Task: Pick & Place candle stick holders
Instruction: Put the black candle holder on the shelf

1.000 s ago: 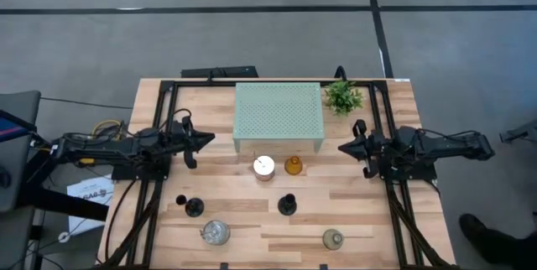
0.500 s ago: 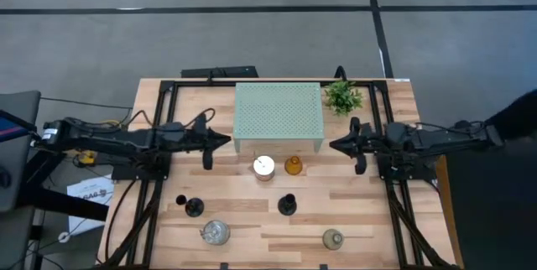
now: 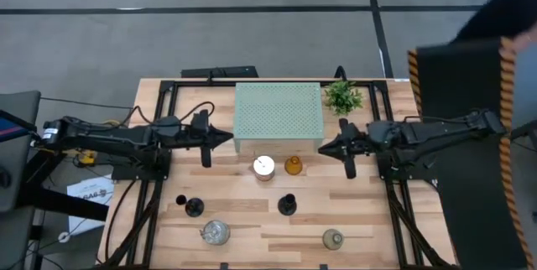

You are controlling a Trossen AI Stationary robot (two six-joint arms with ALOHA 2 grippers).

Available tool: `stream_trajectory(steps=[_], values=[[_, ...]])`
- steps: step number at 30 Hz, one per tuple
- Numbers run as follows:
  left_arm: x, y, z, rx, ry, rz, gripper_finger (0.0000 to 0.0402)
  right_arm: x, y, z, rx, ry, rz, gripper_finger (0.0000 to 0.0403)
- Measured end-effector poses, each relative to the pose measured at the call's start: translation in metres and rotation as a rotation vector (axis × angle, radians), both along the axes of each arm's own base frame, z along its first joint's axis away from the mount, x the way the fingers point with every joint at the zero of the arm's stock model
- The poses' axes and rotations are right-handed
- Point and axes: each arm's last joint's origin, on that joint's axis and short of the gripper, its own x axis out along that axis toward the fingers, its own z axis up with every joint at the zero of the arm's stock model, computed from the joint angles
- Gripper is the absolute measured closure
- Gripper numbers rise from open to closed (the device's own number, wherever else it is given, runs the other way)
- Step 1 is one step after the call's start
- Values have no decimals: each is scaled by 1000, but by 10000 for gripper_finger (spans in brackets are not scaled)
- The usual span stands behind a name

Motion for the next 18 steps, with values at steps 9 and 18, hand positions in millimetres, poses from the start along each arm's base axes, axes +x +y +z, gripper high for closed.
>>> stream_trajectory(steps=[9, 18], values=[[0, 0, 0, -7, -3, 1, 389, 26, 7, -5, 55, 82, 74, 393], [0, 0, 0, -14, -4, 0, 395, 44, 14, -18, 170, 136, 154, 401]])
